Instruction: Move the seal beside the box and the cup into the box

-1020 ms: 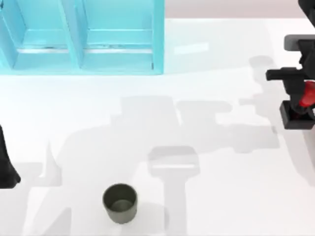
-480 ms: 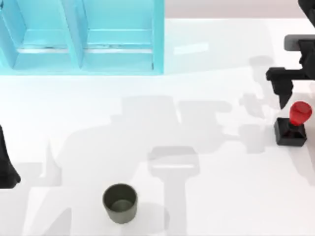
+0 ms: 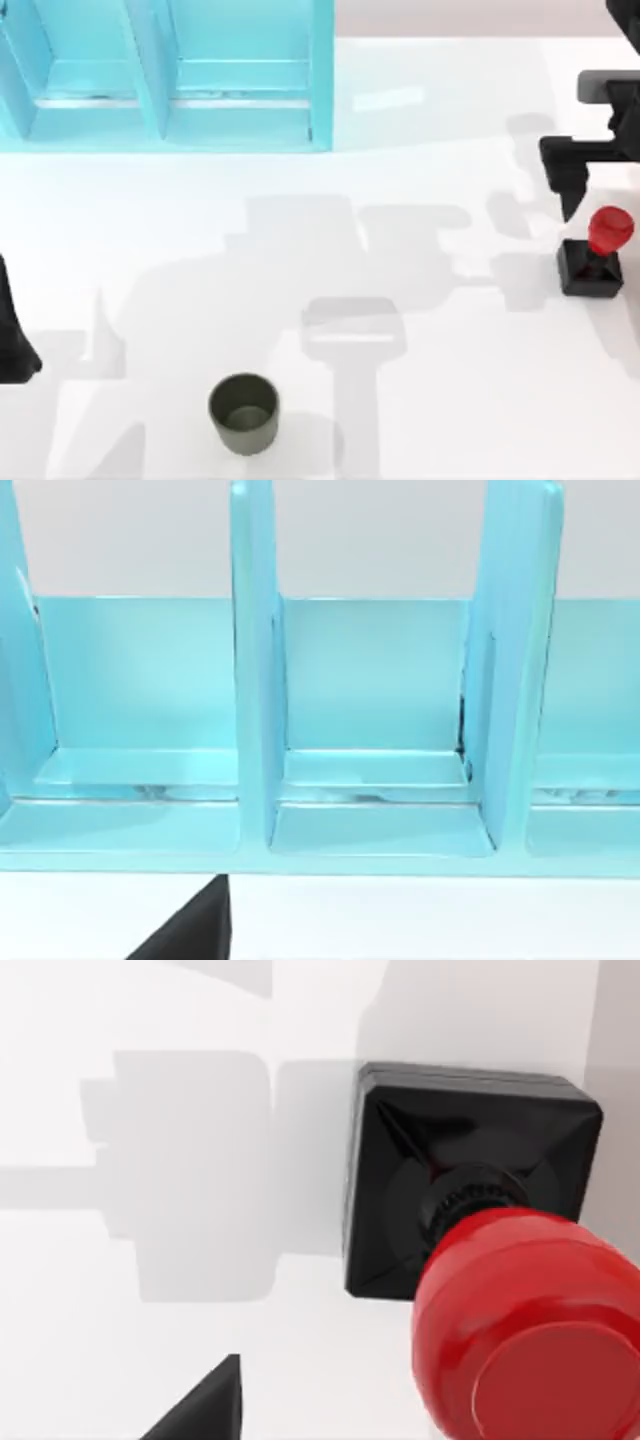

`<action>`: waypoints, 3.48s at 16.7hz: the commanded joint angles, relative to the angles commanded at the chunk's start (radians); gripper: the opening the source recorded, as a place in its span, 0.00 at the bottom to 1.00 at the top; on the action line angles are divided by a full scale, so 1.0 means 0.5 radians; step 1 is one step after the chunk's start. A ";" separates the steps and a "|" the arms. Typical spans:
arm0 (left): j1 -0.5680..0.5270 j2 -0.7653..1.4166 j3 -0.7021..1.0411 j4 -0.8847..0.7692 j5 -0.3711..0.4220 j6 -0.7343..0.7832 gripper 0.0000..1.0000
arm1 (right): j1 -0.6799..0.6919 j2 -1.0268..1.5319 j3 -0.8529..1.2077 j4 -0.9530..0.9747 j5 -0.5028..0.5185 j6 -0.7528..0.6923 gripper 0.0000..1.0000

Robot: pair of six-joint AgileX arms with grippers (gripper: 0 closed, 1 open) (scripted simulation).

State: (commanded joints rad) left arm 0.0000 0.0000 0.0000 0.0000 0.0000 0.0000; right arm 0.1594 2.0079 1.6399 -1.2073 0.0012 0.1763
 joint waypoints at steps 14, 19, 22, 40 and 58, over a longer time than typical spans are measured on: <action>0.000 0.000 0.000 0.000 0.000 0.000 1.00 | -0.009 0.065 0.889 -0.823 0.001 -0.006 1.00; 0.000 0.000 0.000 0.000 0.000 0.000 1.00 | 0.066 0.066 0.880 -0.800 0.004 0.060 1.00; 0.000 0.000 0.000 0.000 0.000 0.000 1.00 | 0.319 0.086 0.865 -0.736 0.015 0.284 1.00; 0.000 0.000 0.000 0.000 0.000 0.000 1.00 | 1.734 0.356 0.632 -0.264 0.001 1.738 1.00; 0.000 0.000 0.000 0.000 0.000 0.000 1.00 | 1.738 0.451 0.147 0.317 0.001 1.744 1.00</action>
State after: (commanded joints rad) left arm 0.0000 0.0000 0.0000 0.0000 0.0000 0.0000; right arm 1.0283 2.2336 1.7133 -1.0489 0.0019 1.0481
